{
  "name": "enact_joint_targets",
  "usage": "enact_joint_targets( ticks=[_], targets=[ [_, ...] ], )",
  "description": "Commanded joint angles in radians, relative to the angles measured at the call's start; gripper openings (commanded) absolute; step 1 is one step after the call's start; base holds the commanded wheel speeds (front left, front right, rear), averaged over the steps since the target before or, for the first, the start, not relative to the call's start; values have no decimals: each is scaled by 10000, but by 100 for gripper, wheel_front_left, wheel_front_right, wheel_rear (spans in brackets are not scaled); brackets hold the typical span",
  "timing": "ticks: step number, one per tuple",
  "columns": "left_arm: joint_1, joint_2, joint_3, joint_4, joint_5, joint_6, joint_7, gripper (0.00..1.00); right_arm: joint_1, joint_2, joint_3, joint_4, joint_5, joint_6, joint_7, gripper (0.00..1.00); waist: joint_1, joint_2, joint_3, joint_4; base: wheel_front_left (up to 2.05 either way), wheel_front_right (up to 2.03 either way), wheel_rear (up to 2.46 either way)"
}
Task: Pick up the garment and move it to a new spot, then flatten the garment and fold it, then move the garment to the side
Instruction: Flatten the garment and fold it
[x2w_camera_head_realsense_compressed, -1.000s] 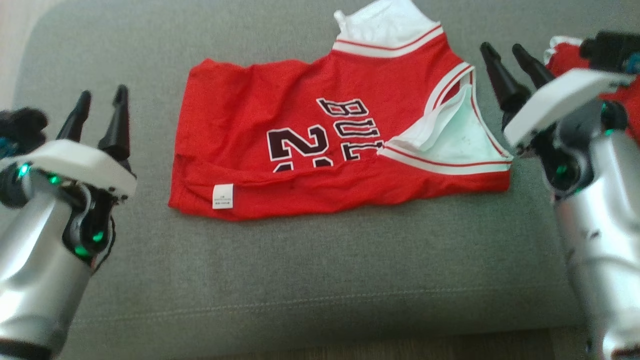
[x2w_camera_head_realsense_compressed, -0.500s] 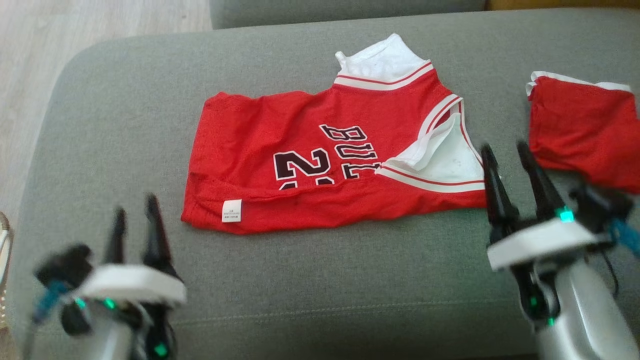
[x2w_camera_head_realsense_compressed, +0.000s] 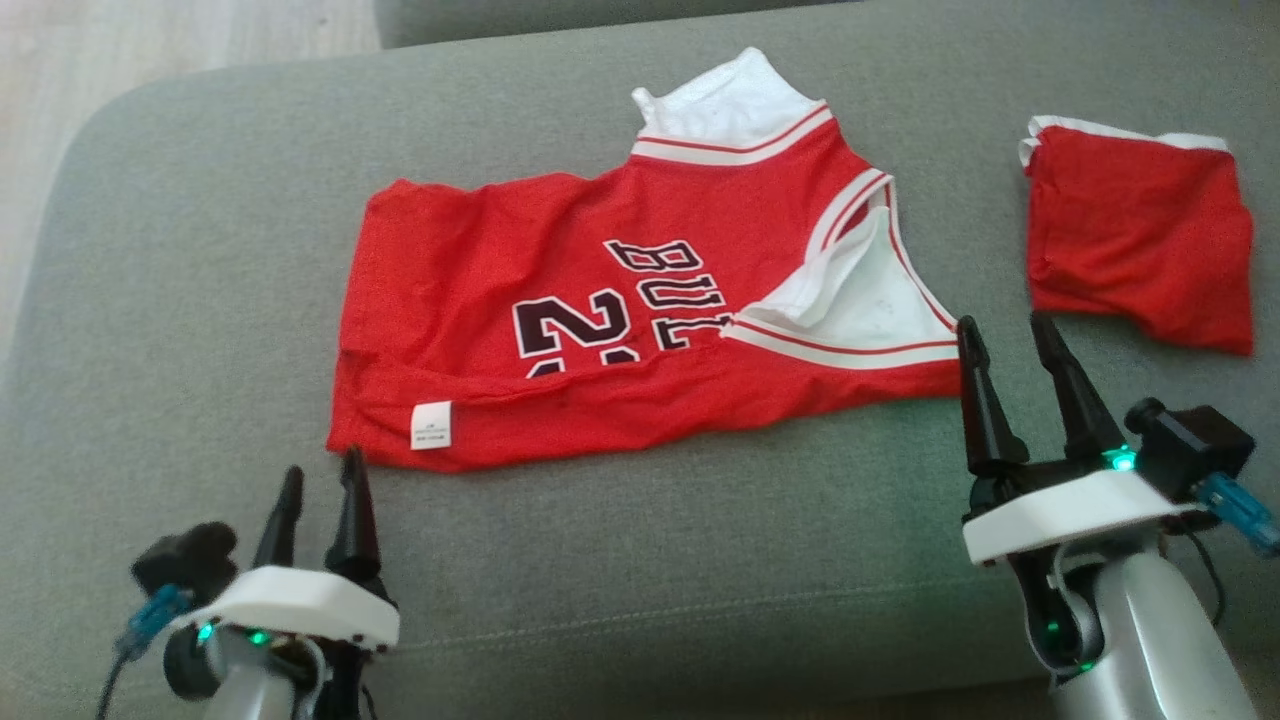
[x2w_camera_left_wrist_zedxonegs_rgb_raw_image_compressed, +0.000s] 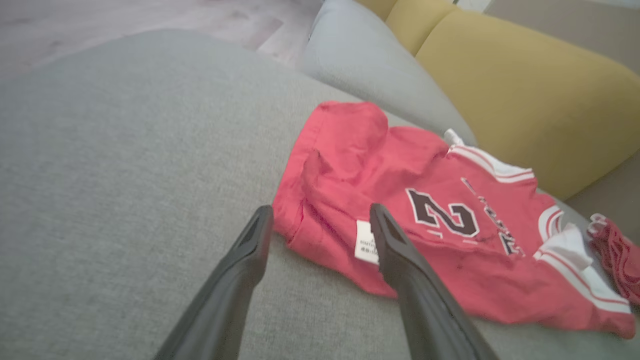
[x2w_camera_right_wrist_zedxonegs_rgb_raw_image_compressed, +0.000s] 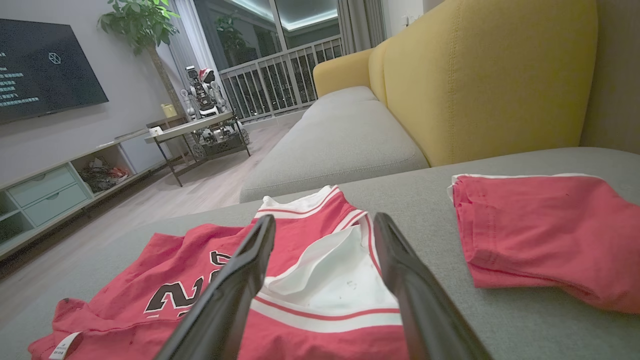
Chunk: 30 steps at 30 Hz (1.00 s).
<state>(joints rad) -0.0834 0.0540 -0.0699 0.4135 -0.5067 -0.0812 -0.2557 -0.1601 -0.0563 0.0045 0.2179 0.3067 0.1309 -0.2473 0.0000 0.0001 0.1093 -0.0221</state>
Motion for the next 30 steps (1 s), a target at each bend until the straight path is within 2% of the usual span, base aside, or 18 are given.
enact_joint_targets(
  ticks=[1, 3, 9, 12, 17, 23, 24, 25, 26, 30],
  targets=[
    [-605, 44, 188, 236, 207, -51, -60, 100, -413, 55, 333, -317, -43, -2, -92, 100, 0, -1, 88, -129, 0, 0, 0],
    [-723, 42, 146, 526, 305, -34, -60, 100, -420, 56, 364, -290, -37, -2, -97, 100, 0, -1, 125, -181, 0, 0, 0],
    [-1534, 12, 496, 1996, 289, 570, -60, 100, -496, 58, 323, -239, 6, -2, -127, 100, 0, -1, 365, -525, 0, 0, 0],
    [-1851, 7, 644, 2493, 318, 723, -60, 100, -518, 59, 257, -240, 72, -2, -135, 100, 0, -1, 468, -646, 0, 0, 0],
    [-2281, 29, 726, 3177, 309, 551, -60, 100, -560, 59, 188, -250, 128, -2, -141, 100, 0, -1, 583, -790, 0, 0, 0],
    [-2690, 76, 792, 3950, 286, 632, -60, 100, -603, 60, 158, -296, 230, -2, -143, 100, 0, -1, 651, -892, 0, 0, 0],
    [-2742, 75, 803, 4032, 280, 626, -60, 66, -607, 60, 155, -273, 257, -2, -143, 100, 0, -1, 657, -890, 0, 0, 0],
    [-2792, 75, 798, 4092, 289, 603, -60, 18, -607, 60, 163, -220, 296, -2, -143, 100, 0, -1, 669, -882, 0, 0, 0],
    [-2846, 82, 805, 4083, 304, 553, -60, 0, -612, 60, 179, -158, 316, -2, -143, 100, 0, -1, 679, -861, 0, 0, 0],
    [-2821, 101, 1177, 3374, 443, 493, -60, 0, -764, 60, 363, 539, 940, -2, -115, 100, 0, -1, 738, -653, 0, 0, 0]
  ],
)
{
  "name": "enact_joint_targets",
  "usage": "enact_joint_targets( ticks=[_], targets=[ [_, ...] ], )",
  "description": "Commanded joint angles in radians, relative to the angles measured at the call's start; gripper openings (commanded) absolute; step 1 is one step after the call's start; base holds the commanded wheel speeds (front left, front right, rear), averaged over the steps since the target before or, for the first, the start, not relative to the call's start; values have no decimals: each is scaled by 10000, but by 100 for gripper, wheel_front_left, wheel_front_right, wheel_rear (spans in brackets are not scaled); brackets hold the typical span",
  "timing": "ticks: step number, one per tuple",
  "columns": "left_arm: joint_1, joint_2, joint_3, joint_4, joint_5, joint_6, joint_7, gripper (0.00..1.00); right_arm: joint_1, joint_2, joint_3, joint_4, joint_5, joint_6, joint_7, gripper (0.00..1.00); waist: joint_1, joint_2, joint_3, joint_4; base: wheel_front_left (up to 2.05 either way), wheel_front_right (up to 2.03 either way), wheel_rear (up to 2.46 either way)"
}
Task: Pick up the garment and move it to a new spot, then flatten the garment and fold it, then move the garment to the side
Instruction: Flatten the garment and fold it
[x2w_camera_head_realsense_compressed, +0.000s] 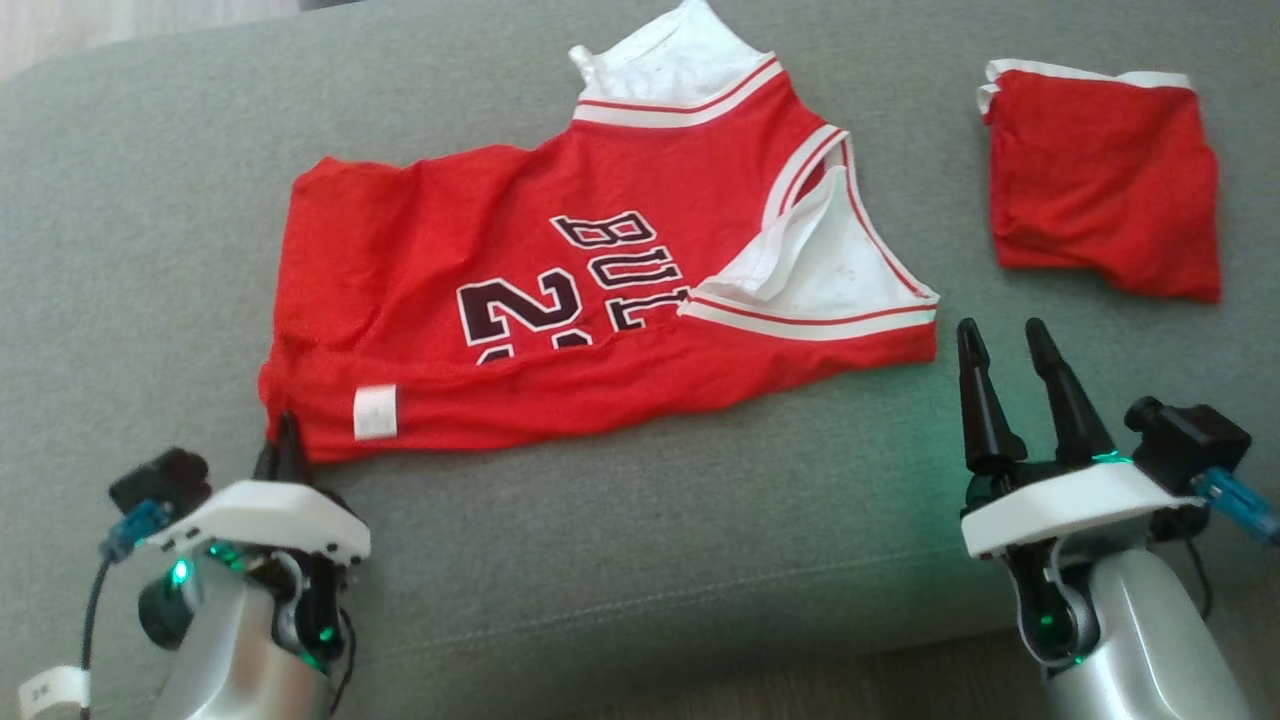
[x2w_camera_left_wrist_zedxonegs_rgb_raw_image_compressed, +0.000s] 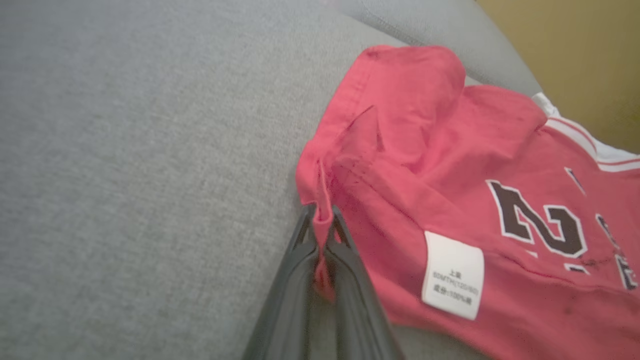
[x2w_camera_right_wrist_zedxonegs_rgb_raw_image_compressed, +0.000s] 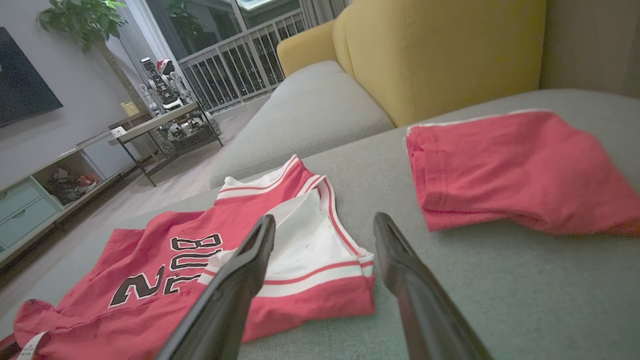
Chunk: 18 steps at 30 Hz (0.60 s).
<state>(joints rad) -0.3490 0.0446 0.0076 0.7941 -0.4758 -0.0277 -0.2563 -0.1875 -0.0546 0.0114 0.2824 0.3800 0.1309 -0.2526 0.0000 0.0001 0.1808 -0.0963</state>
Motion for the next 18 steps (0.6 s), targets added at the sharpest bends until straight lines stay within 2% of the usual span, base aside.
enact_joint_targets(
  ticks=[1, 11, 18],
  targets=[
    [-111, 188, 464, -585, 162, -67, -54, 0, -574, 43, 327, 112, 410, -2, -17, 100, 0, -1, 30, 148, 0, 0, 0],
    [420, 76, 170, -1482, 331, -400, -55, 0, -2059, 43, -318, 3670, 2372, -2, 528, 100, 0, -1, 41, 876, 0, 0, 0],
    [448, 61, -361, -1655, 88, -518, -55, 0, -3011, 43, 144, 5269, 2954, -2, 434, 100, 0, -1, 152, 1084, 0, 0, 0]
  ],
)
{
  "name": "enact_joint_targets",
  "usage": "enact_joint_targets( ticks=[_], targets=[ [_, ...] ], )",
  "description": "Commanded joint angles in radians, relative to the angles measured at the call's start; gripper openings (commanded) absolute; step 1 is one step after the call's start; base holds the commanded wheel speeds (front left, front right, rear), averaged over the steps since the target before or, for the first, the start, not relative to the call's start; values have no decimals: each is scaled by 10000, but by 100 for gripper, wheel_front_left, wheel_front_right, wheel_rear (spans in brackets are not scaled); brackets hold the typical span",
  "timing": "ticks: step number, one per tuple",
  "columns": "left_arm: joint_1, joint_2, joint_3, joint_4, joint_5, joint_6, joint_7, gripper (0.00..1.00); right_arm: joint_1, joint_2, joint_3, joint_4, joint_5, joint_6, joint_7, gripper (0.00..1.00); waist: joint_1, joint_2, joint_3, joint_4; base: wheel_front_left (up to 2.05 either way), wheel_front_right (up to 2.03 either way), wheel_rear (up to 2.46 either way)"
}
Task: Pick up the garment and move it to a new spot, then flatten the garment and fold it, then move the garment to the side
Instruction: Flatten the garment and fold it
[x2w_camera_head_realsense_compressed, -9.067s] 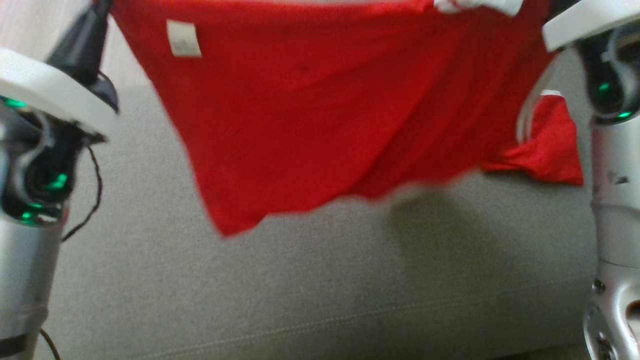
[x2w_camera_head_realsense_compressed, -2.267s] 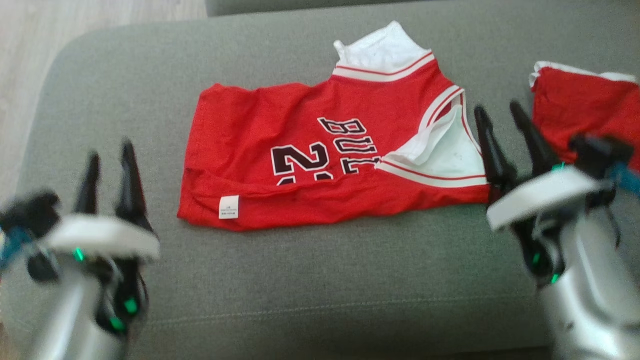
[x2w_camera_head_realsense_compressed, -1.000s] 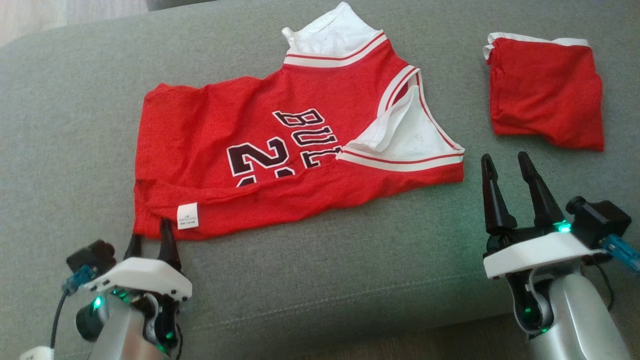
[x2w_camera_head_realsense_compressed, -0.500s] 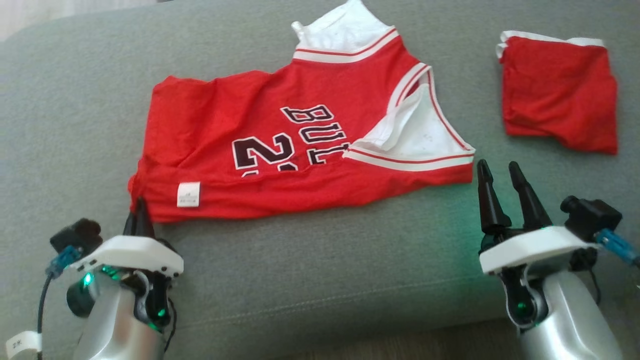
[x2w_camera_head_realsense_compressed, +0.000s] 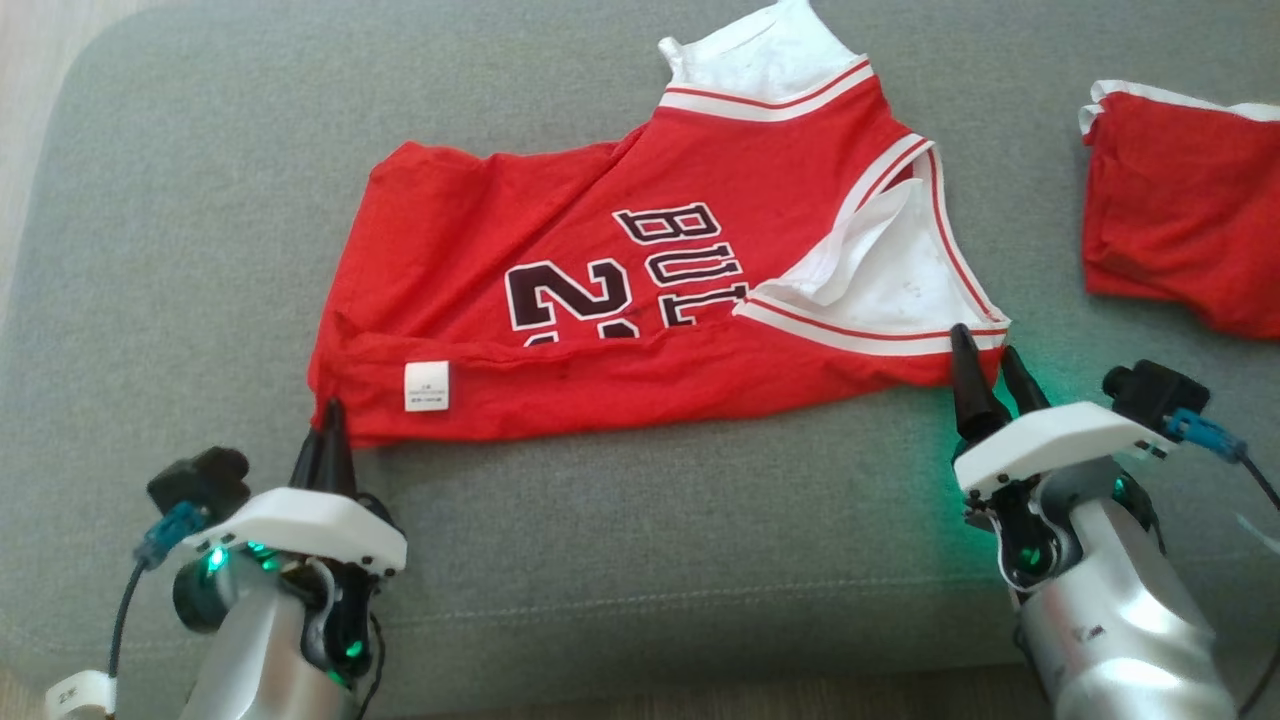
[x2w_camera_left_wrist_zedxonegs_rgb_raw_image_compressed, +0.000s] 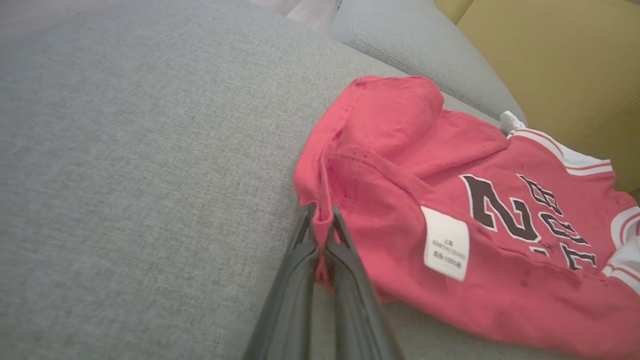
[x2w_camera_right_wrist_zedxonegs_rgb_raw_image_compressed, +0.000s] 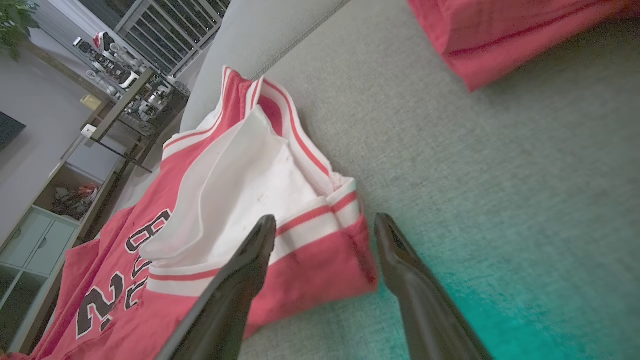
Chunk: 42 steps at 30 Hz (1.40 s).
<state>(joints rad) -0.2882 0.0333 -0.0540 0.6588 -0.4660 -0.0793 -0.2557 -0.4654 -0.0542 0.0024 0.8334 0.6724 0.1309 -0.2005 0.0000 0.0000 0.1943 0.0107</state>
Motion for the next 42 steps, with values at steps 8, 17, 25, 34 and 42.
enact_joint_targets(
  ticks=[8, 17, 25, 34, 42],
  targets=[
    [-189, 171, -90, -424, -99, 126, -61, 0, -1123, 39, 908, 1322, 698, -2, -109, 0, 0, 0, 117, 60, 0, 0, 0],
    [43, 171, 76, -345, 269, 254, -61, 0, -1133, 39, 1213, 1782, 803, -2, -505, 0, 0, 0, -343, -174, 0, 0, 0],
    [595, 171, 97, -173, 538, 240, -61, 0, -197, 39, 632, 1206, 866, -2, -592, 0, 0, 0, -842, -489, 0, 0, 0],
    [999, 175, 40, 232, 833, 343, -61, 0, 928, 39, 799, 487, 1275, -2, -287, 0, 0, 0, -1053, -589, 0, 0, 0],
    [1082, 175, -150, 482, 1134, 217, -61, 0, 1602, 39, 983, 192, 1472, -2, -102, 0, 0, 0, -1148, -537, 0, 0, 0]
  ],
)
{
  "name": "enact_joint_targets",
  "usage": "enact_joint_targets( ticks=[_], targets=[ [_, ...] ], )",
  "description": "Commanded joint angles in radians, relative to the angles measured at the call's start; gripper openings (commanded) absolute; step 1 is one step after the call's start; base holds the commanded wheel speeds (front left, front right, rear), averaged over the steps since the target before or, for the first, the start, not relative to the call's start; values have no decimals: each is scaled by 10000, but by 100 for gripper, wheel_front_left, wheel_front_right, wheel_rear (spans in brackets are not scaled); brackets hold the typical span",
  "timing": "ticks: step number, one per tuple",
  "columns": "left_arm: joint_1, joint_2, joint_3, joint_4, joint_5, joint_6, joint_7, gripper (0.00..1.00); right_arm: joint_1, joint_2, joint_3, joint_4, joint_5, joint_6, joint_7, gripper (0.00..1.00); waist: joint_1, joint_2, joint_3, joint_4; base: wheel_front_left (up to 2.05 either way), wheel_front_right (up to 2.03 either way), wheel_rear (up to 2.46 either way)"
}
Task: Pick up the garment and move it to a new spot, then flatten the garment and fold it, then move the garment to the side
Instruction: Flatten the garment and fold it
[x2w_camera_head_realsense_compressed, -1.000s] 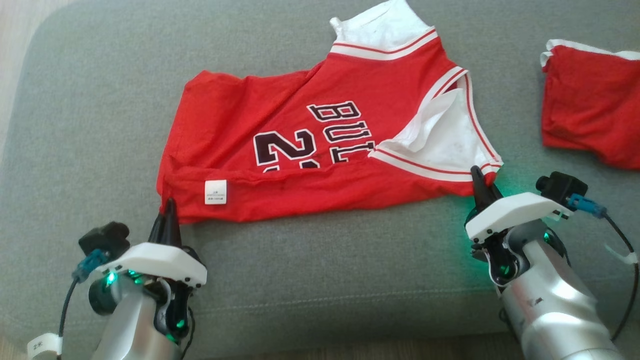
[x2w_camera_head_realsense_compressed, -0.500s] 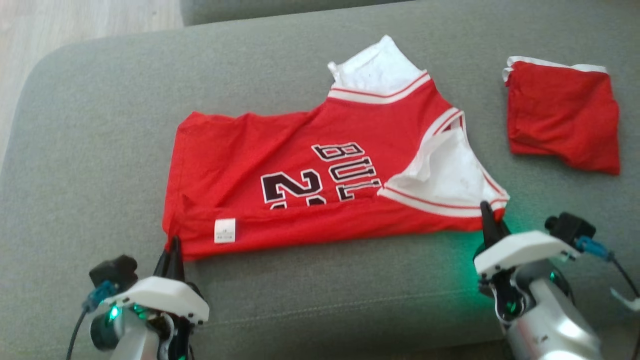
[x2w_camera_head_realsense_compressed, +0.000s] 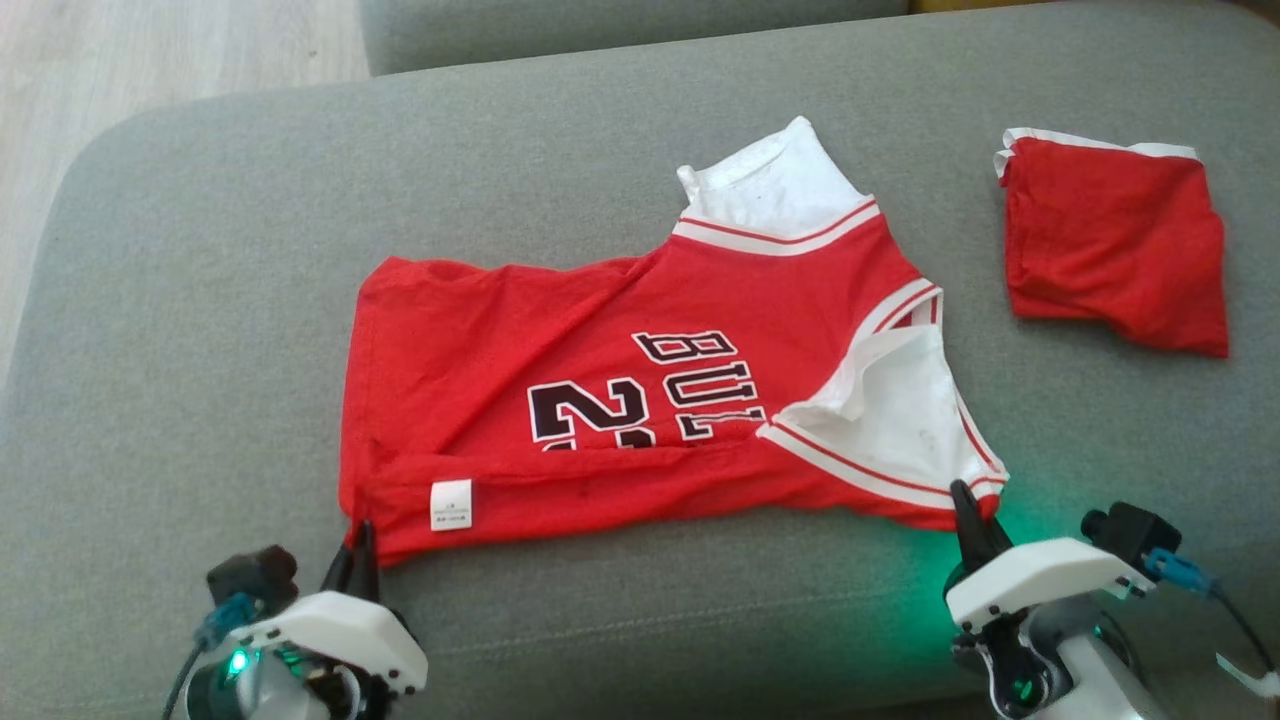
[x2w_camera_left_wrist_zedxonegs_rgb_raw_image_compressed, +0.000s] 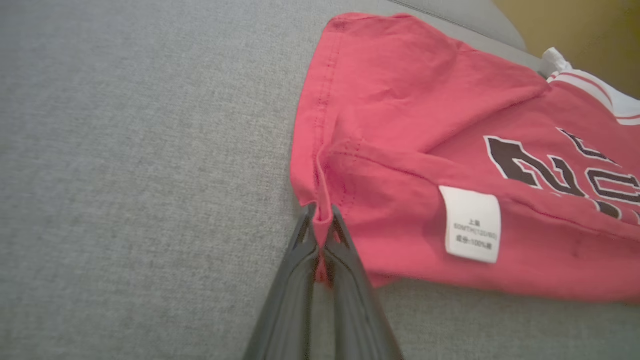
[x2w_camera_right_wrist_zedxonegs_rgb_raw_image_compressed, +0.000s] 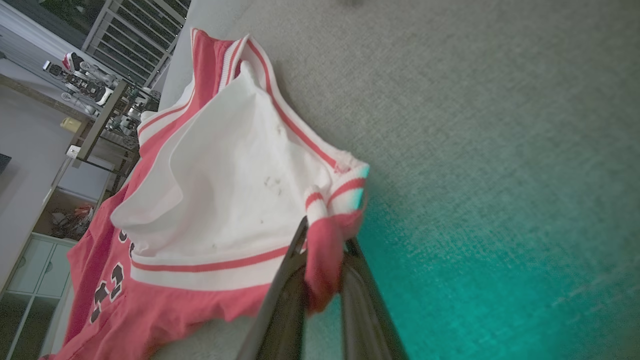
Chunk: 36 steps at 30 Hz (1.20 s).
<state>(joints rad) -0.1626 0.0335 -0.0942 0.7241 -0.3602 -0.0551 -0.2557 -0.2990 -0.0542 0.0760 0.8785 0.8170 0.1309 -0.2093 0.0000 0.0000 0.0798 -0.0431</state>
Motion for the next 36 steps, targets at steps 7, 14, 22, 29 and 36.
enact_joint_targets(
  ticks=[7, 14, 22, 29, 36],
  targets=[
    [-261, 171, 158, -36, 271, 28, -61, 100, 16, 39, -126, -357, -64, -2, -53, 100, 0, 0, -14, -33, 0, 0, 0],
    [-398, 219, 1014, -1503, 77, 83, -61, 100, -294, 39, -244, -1796, -214, -2, -99, 100, 0, 0, 144, -68, 0, 0, 0],
    [-490, 194, 2094, -4318, 255, -171, -61, 100, -136, 30, -403, -4955, -2137, -2, -90, 100, 0, 0, 495, 2, 0, 0, 0],
    [-1911, 934, 1614, -3662, 690, -437, 623, 100, -641, 36, -523, -6256, -3381, -2, 716, 100, 0, 0, 1351, -187, 0, 0, 0],
    [-4251, 2627, 408, -2295, 547, -732, 3400, 100, -2070, 38, -290, -6467, -3928, -2, 883, 100, 0, 0, 2568, -725, 0, 0, 0]
  ],
)
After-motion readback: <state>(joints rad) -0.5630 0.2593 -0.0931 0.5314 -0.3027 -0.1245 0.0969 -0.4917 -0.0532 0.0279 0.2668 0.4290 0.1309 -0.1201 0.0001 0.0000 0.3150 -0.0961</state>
